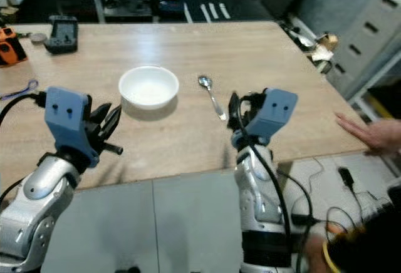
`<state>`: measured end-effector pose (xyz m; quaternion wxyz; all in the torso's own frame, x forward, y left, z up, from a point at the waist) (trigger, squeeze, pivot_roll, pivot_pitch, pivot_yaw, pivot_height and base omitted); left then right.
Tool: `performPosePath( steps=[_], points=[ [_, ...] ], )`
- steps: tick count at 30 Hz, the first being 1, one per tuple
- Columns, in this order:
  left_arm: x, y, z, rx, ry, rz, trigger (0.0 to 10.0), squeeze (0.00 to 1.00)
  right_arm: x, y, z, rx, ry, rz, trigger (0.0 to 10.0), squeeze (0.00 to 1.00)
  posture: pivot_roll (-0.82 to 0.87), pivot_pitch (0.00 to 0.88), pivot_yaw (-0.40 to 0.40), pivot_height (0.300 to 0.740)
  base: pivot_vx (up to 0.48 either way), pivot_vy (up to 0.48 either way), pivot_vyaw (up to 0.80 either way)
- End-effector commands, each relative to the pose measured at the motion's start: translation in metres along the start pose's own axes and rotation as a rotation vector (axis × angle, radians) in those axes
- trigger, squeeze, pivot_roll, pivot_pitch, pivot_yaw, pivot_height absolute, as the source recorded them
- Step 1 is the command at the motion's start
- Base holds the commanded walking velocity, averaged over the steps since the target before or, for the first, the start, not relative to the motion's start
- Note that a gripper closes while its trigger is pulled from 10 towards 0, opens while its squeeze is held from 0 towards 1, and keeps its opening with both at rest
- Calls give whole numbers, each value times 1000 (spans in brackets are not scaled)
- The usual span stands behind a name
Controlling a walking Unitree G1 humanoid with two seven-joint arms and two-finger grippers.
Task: Setting the table
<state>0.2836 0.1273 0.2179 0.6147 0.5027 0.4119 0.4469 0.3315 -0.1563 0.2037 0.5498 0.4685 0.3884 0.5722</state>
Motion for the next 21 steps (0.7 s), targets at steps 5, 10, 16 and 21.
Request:
performPosePath(
  steps=[5, 10, 16, 21],
  points=[
    [1, -4, -1, 19, 8, -5, 10000, 0, 2, -3, -1, 15, 4, 10, 10000, 0, 69, 70, 14, 740, 0, 0, -558],
    [0, -5, -1, 21, 6, -8, 10000, 0, 2, -4, -1, 19, 4, 14, 10000, 0, 68, 69, 14, 740, 0, 0, -800],
    [0, -8, -1, 37, 0, -1, 10000, 0, 0, -6, -2, 29, 1, 11, 10000, 0, 67, 71, 13, 740, 0, 0, -800],
    [-1, -20, -2, 82, -17, 10, 10000, 0, -7, -15, -5, 60, -14, -13, 10000, 0, 62, 72, 13, 740, 0, 0, -800]
  ],
)
Point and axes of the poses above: a point about 5 cm out from each wrist's last joint towards the gripper, its own z axis pointing out of the wrist towards the gripper, its own y axis along the axis of the wrist's last joint, x = y × z, the point moved 1 cm from there along z, pointing out of the wrist towards the gripper, and after that the axes turned 9 degrees about -z, right-handed, at the moved point
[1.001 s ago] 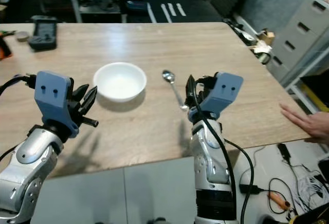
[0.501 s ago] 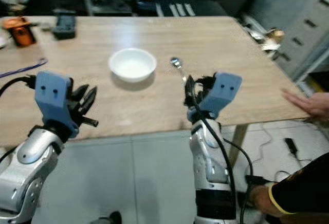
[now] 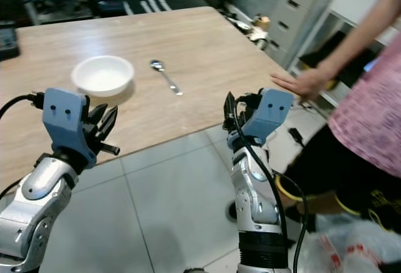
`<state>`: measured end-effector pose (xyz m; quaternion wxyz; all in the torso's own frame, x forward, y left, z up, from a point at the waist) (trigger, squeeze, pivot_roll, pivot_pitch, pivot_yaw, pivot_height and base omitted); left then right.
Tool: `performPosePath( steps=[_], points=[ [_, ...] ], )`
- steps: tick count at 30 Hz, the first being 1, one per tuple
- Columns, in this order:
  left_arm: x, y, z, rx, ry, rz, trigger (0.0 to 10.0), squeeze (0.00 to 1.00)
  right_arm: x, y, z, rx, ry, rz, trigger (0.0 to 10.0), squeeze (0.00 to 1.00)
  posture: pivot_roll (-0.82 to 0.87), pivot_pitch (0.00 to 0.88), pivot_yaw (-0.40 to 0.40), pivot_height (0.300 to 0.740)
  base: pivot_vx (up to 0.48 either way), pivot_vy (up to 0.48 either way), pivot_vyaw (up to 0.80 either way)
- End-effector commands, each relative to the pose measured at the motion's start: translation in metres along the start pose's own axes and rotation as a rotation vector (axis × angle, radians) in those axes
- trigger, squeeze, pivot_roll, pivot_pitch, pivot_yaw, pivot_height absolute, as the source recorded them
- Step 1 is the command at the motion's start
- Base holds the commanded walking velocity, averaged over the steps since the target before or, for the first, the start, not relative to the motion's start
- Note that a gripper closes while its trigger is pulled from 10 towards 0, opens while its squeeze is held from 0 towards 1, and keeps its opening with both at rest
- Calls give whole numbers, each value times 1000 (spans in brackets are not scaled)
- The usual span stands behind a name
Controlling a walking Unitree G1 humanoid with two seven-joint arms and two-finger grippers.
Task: Setting the table
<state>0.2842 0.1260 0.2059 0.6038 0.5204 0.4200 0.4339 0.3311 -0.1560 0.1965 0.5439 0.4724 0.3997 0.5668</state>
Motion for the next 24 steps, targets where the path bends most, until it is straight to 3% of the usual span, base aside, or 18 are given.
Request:
performPosePath(
  steps=[1, 3, 5, 7, 8, 10, 11, 14, 18, 24],
  points=[
    [-1, -13, -1, 50, -14, 14, 10000, 0, -9, -14, -4, 50, -28, -21, 10000, 0, 59, 72, 13, 740, 0, 0, -800],
    [0, -30, -2, 115, -27, 14, 10000, 0, -18, -34, -9, 128, -29, -76, 10000, 0, 58, 72, 11, 740, 0, 0, -800],
    [0, -30, -2, 115, -27, 14, 10000, 0, -18, -34, -9, 128, -29, -76, 10000, 0, 58, 72, 11, 740, 0, 0, -800],
    [1, -49, -4, 182, -46, 38, 10000, 0, -25, -57, -18, 216, -15, -153, 10000, 0, 55, 72, 10, 740, 0, 0, -800],
    [1, -49, -4, 182, -46, 38, 10000, 0, -25, -57, -18, 216, -15, -153, 10000, 0, 55, 72, 10, 740, 0, 0, -800],
    [3, -77, -7, 268, -74, 42, 10000, 0, -34, -89, -33, 333, -6, -174, 10000, 0, 50, 69, 11, 740, 0, 0, -400],
    [3, -77, -7, 268, -74, 42, 10000, 0, -34, -89, -33, 333, -6, -174, 10000, 0, 50, 69, 11, 740, 0, 0, 0],
    [9, -108, -16, 348, -82, 37, 10000, 0, -45, -130, -62, 502, -27, -163, 10000, 0, 38, 69, 14, 740, 0, 0, 0],
    [9, -111, -19, 347, -92, 31, 10000, 20, -48, -141, -72, 541, -42, -161, 10000, 0, 40, 68, 16, 740, 0, 0, -200],
    [-12, -103, -21, 273, -265, 60, 10000, 0, -50, -144, -76, 520, -66, -151, 10000, 0, 35, 66, 23, 740, 0, 0, -800]
  ],
)
Point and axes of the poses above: a point about 5 cm out from each wrist's last joint towards the gripper, its own z axis pointing out of the wrist towards the gripper, its own y axis along the axis of the wrist's last joint, x = y × z, the point moved 1 cm from there along z, pointing out of the wrist towards the gripper, and after that the axes turned 9 degrees about -z, right-handed, at the moved point
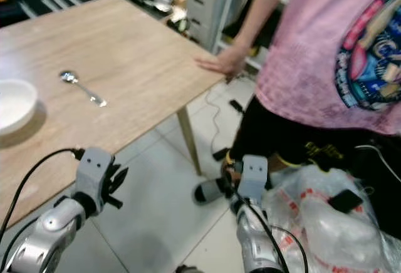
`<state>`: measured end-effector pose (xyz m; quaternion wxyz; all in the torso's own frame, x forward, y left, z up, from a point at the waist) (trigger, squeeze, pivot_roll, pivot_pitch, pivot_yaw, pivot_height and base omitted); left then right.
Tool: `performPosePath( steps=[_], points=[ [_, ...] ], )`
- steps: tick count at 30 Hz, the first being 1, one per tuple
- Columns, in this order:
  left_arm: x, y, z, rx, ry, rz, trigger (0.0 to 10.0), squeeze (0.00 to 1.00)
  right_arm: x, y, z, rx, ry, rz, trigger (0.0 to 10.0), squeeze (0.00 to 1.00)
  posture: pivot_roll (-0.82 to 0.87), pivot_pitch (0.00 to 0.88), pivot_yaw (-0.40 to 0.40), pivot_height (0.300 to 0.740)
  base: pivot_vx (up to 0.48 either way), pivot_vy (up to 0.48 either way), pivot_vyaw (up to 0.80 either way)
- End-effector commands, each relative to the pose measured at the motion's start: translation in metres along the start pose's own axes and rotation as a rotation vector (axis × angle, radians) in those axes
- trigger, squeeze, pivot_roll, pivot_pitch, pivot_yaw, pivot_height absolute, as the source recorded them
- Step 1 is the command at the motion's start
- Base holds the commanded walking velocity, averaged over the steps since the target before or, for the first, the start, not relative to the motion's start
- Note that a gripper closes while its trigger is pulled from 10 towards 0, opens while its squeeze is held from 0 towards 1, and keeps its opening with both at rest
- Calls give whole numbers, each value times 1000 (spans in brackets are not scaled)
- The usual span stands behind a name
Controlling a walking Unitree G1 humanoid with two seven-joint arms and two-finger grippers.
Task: Setting the table
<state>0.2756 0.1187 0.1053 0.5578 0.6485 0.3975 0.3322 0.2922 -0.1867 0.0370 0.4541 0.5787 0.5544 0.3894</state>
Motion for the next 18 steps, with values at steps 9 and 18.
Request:
performPosePath(
  steps=[9, 18],
  points=[
    [-27, 16, 6, -75, -154, 67, 10000, 0, -11, 1, 2, -32, -58, 22, 10000, 0, 27, 53, 29, 740, 0, 0, -800],
    [-22, 17, 9, -77, -128, 57, 10000, 0, -13, 2, 4, -42, -67, 22, 10000, 0, 25, 50, 30, 740, 0, 0, -800]
  ],
)
Point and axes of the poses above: a point about 5 cm out from each wrist's last joint towards the gripper, its own z axis pointing out of the wrist towards the gripper, its own y axis along the axis of the wrist's last joint, x = y × z, the point moved 1 cm from there along z, pointing out of the wrist towards the gripper, and after that the axes turned 9 degrees about -z, right-handed, at the moved point
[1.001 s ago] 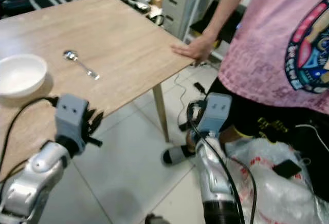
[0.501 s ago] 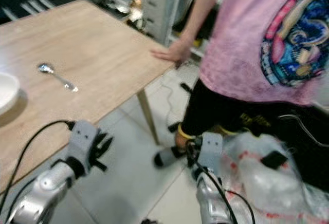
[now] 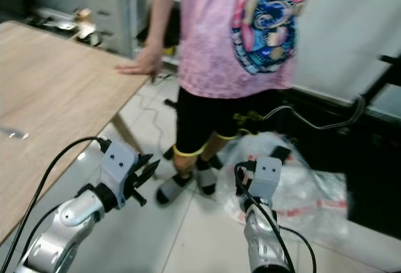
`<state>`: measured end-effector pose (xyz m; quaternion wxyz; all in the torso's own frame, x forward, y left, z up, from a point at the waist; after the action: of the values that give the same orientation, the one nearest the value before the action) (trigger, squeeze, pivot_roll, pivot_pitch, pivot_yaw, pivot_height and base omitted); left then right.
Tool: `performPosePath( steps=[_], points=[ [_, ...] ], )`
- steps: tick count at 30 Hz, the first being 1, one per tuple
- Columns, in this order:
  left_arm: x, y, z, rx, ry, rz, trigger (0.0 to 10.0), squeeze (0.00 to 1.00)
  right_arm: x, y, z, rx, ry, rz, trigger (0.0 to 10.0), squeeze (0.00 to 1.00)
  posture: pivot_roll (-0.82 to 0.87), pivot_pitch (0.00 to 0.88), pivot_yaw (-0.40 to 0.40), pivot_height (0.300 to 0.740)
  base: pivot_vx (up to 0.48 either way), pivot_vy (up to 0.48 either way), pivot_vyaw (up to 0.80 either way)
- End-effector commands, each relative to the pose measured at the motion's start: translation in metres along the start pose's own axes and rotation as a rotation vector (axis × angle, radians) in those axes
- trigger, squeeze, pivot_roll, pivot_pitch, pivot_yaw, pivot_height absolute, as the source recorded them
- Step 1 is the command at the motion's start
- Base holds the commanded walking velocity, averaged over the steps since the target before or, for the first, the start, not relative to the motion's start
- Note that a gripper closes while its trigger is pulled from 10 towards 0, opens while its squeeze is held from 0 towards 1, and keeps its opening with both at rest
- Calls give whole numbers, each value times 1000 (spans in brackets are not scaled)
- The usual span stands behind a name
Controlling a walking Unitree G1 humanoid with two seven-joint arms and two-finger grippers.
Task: Setting the table
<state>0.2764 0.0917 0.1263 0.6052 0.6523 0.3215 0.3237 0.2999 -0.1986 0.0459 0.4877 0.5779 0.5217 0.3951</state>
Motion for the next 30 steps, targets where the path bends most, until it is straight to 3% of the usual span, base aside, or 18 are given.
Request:
performPosePath(
  steps=[1, 30],
  points=[
    [1, -6, -2, 25, 12, -9, 10000, 0, -1, -8, -2, 29, -8, 5, 10000, 0, 26, 51, 30, 740, 0, 0, -800],
    [4, -10, -3, 53, 66, -12, 10000, 0, 2, -5, 1, 6, 0, 5, 10000, 0, 25, 62, 21, 740, 0, 0, -800]
  ],
)
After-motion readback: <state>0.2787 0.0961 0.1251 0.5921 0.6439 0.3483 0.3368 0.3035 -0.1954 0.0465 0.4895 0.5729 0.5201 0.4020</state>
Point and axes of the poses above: a point about 5 cm out from each wrist's last joint towards the gripper, its own z axis pointing out of the wrist towards the gripper, its own y axis along the axis of the wrist's last joint, x = y × z, the point moved 1 cm from there along z, pointing out of the wrist towards the gripper, and after that the axes turned 9 degrees about -z, right-handed, at the moved point
